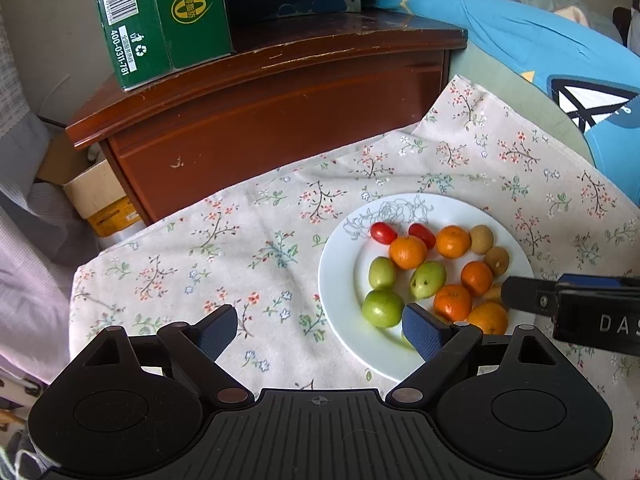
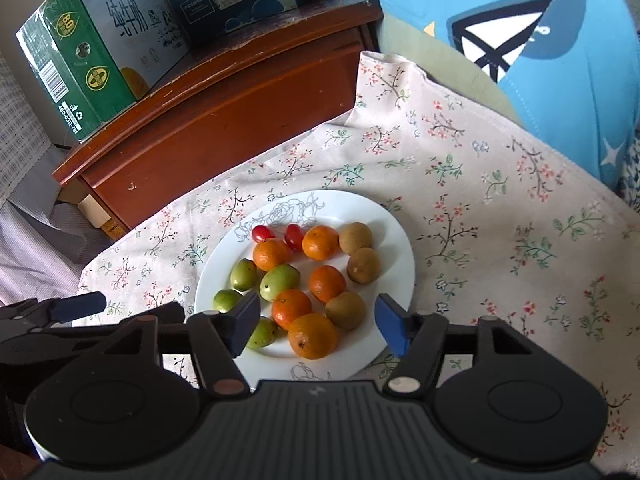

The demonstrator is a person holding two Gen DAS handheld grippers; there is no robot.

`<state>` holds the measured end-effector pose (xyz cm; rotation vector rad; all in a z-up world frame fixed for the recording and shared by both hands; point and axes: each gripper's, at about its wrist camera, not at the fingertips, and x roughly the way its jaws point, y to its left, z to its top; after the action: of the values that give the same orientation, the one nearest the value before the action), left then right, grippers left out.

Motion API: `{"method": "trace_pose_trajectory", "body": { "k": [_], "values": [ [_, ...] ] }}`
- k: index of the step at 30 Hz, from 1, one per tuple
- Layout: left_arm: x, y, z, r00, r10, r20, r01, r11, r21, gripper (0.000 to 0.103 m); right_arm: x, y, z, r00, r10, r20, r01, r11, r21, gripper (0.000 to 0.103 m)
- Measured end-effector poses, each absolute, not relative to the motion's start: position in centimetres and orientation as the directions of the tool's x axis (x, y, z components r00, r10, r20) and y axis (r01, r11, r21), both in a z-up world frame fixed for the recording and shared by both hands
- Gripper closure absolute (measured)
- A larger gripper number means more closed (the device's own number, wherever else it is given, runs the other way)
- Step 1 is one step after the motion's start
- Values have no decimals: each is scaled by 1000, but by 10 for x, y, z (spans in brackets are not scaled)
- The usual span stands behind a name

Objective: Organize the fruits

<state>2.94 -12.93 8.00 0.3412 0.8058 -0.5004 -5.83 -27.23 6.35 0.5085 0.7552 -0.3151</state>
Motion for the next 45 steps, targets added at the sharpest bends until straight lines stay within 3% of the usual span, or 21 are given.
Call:
{"method": "trace_pose_trajectory", "body": {
  "k": [19, 45],
  "values": [
    [23, -111, 83, 578, -205, -790, 418, 905, 72, 11, -61, -256, 75, 591, -204, -780, 481, 866, 138, 14],
    [28, -131, 67, 550, -151, -821, 418, 901, 114, 10, -48, -262, 52, 455, -246, -856, 537, 842, 43, 10]
  ]
}}
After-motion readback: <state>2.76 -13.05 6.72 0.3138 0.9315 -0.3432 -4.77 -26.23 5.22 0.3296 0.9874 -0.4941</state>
